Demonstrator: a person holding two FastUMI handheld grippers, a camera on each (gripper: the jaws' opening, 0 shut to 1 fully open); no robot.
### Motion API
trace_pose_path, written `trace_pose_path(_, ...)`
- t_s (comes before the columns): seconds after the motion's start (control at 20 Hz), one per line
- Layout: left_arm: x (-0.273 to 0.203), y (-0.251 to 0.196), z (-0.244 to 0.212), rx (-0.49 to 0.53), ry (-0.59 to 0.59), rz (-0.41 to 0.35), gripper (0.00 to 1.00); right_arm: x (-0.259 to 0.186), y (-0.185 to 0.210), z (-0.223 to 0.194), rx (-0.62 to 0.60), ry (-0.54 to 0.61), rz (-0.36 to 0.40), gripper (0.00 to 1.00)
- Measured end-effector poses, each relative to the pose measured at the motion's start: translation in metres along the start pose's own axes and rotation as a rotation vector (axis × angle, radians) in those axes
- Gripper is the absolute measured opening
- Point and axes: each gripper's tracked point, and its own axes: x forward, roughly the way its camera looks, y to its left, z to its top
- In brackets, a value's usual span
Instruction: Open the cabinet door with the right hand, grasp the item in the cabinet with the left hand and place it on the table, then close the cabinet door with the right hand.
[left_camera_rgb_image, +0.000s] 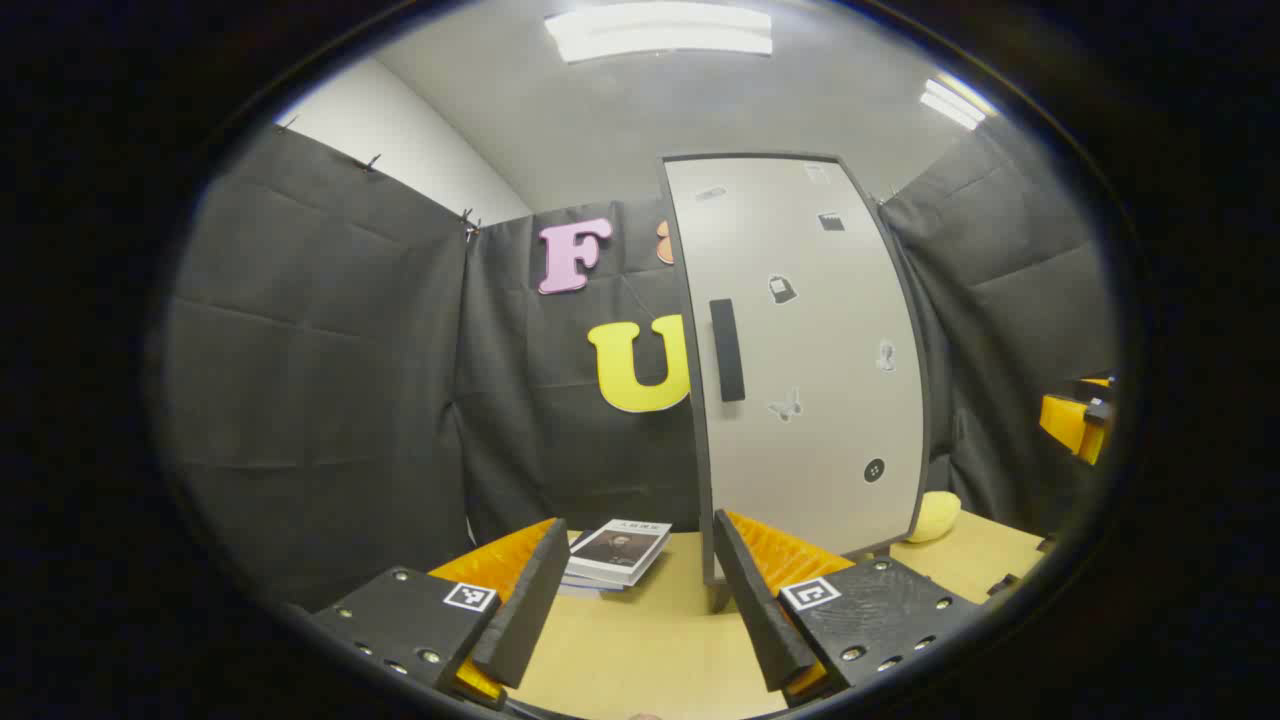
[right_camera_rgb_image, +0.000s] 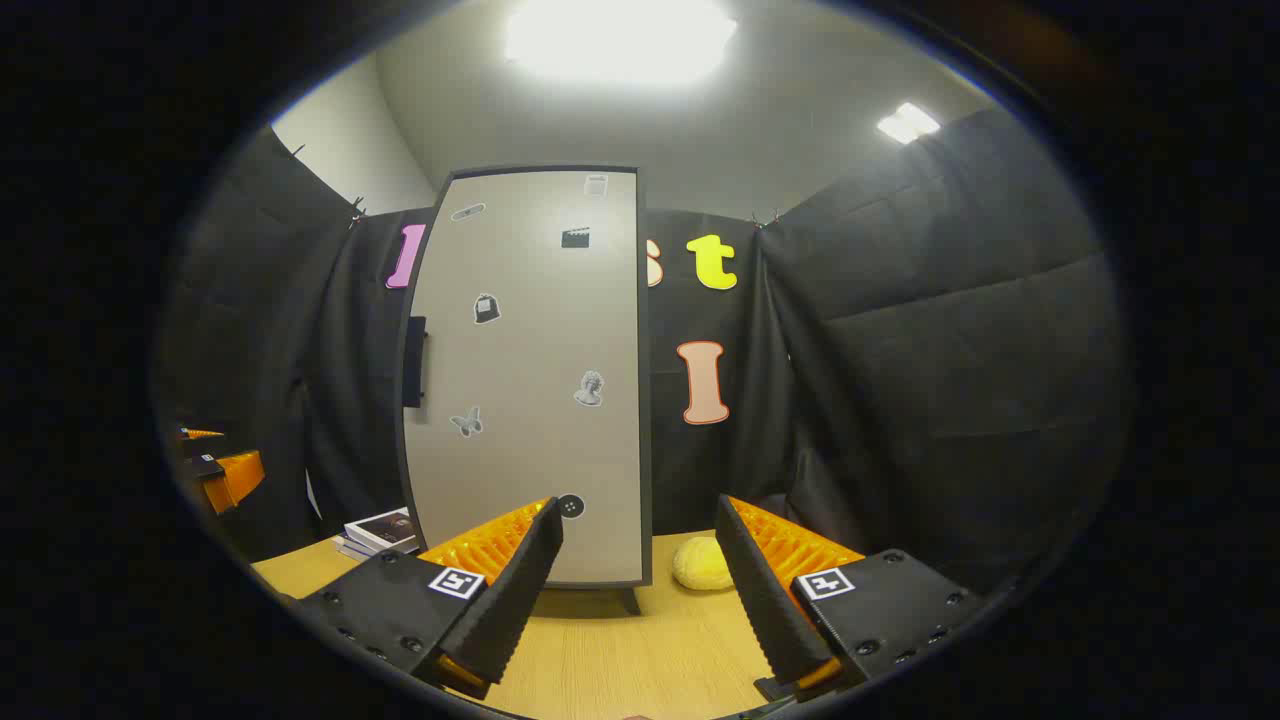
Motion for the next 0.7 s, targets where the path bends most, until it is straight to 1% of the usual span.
trace_pose_path(0.15, -0.0013, 0.0031, 0.001, -0.013, -0.003, 0.002, 0.88, -0.0018, 0.0005, 0.0005, -0.007, 0.001, 0.007, 0.96)
trace_pose_path(0.35, -0.0007, 0.0072, 0.0041, -0.015, -0.009, 0.011, 0.87, -0.0017, 0.0056, 0.0041, -0.006, -0.013, 0.021, 0.96)
trace_pose_path(0.65, -0.0026, 0.0092, 0.0093, 0.001, -0.026, 0.016, 0.88, -0.0022, 0.0074, 0.0027, -0.001, -0.012, 0.037, 0.98)
trace_pose_path(0.7, -0.0027, 0.0096, 0.0093, -0.001, -0.025, 0.017, 0.87, -0.002, 0.0072, 0.0033, 0.001, -0.01, 0.037, 0.96)
